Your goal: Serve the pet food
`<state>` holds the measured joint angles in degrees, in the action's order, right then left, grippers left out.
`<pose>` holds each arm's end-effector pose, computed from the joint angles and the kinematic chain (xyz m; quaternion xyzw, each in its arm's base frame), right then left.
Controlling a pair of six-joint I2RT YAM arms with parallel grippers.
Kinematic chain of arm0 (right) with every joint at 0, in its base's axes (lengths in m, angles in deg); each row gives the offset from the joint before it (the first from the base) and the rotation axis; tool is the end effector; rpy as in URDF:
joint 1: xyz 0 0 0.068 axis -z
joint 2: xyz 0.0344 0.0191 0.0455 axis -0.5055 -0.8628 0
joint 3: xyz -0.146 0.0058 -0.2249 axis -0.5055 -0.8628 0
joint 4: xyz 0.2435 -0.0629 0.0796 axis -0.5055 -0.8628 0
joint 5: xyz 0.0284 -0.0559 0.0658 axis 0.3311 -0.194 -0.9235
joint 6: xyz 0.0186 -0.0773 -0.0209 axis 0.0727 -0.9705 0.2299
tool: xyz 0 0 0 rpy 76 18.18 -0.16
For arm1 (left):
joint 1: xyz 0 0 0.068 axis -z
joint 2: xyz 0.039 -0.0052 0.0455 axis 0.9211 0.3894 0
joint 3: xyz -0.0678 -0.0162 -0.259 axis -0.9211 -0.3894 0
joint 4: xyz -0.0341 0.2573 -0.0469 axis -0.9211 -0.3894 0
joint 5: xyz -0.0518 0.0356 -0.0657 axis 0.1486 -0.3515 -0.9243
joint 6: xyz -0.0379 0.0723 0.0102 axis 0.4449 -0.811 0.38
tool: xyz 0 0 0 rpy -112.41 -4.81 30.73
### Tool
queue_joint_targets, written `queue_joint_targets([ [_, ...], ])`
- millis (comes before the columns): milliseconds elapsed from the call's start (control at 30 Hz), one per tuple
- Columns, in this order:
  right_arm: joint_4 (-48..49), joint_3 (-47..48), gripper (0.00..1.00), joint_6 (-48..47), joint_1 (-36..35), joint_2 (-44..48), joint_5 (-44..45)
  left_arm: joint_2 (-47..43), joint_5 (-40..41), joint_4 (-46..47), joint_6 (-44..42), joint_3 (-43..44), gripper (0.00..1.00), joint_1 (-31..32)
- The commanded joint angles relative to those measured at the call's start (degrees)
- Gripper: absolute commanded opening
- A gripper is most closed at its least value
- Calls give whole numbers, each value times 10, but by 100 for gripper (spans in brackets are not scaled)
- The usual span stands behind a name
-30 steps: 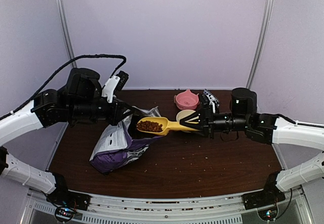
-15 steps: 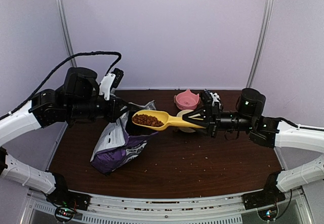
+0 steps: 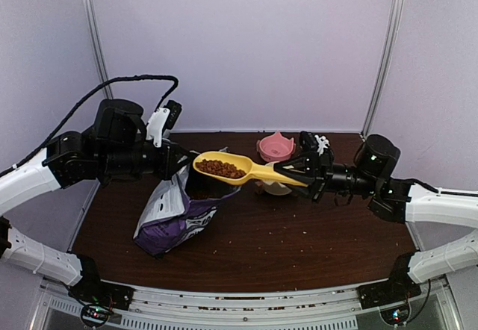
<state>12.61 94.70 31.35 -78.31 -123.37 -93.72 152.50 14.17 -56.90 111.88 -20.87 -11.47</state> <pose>0.1537 0.2399 0.3132 -0.0510 0.6741 0.7333 0.0727 0.1682 -0.2264 0.3564 0.1559 0.8405 -0.2992 0.4240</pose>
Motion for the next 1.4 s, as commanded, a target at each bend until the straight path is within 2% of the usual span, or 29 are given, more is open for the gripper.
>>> queue_joint_targets([
  [0, 21, -2, 0, -6, 20, 36, 32, -17, -1, 95, 0, 20, 0, -9],
  [233, -15, -10, 0, -19, 88, 84, 65, -30, 1, 80, 9, 2, 0, -29],
  [433, -55, -38, 0, -34, 179, 115, 81, -41, 1, 73, 11, -6, 0, -37],
  [700, -87, -77, 0, -77, 267, 92, 90, -51, 5, 69, 12, -13, 0, -38],
  [1033, -157, -89, 0, -158, 302, 44, 100, -54, 1, 62, 11, -11, 0, -39],
  [1367, -261, -42, 0, -243, 304, 6, 114, -53, -3, 63, 14, -10, 0, -39],
])
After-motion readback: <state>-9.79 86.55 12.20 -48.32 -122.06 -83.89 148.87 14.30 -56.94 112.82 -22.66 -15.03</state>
